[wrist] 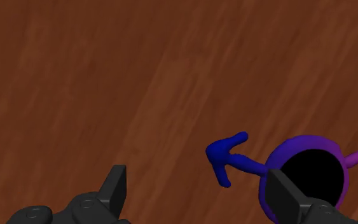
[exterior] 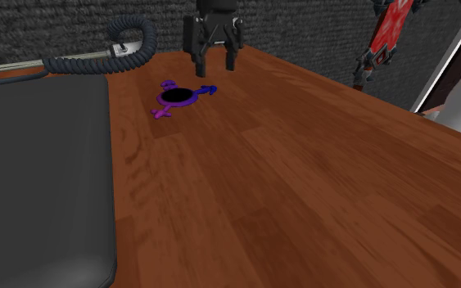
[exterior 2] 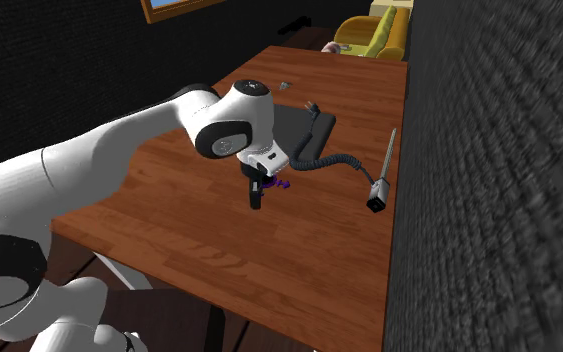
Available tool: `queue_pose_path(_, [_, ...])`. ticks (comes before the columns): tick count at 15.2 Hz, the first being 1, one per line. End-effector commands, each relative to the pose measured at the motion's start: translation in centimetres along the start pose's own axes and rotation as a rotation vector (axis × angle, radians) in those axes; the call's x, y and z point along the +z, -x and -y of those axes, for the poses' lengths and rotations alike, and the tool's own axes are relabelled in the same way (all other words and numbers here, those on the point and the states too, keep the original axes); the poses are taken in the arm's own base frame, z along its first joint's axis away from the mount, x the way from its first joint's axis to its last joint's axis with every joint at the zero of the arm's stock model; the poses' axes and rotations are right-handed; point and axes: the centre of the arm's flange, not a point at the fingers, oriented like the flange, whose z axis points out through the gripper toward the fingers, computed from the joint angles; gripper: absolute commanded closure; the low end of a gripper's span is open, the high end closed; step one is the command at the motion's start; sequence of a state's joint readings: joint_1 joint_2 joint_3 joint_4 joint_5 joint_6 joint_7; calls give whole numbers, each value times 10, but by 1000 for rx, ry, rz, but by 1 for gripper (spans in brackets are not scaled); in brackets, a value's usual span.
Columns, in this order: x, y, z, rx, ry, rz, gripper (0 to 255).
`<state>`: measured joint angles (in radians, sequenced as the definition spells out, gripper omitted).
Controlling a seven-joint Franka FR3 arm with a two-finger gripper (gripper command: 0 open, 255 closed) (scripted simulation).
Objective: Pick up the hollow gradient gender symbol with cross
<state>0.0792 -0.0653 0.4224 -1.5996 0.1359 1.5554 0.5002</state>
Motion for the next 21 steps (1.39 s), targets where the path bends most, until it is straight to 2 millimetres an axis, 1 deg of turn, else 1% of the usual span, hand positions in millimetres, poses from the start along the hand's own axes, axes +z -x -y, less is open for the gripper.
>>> queue_pose_path(1, [0, -11, 24, 10, -3, 7, 0])
queue_pose_path(7, [-4, -54, 92, 31, -7, 27, 0])
queue_pose_path(8, [-4, -55, 94, 31, -7, 28, 0])
queue_pose_path(14, [28, -57, 91, 31, -7, 28, 0])
queue_pose_path(15, [36, -57, 90, 31, -7, 28, 0])
queue_pose_path(17, [36, -57, 90, 31, -7, 28, 0])
queue_pose_path(18, [36, -56, 91, 31, -7, 28, 255])
queue_pose_path(21, [36, -57, 91, 31, -7, 28, 255])
